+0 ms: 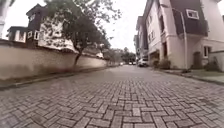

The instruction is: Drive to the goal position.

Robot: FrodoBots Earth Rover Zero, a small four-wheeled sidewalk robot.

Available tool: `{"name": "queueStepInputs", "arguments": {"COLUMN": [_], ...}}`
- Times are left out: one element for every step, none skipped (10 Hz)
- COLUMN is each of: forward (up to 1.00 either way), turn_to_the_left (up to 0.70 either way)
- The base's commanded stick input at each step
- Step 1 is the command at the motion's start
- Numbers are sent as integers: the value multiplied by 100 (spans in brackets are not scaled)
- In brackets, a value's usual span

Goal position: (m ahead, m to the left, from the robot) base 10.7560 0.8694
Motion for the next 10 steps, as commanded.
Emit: {"name": "queueStepInputs", "arguments": {"forward": [50,50,50,50,50,50,50,50,50,50], "turn_to_the_left": [0,0,0,0,0,0,0,0,0,0]}}
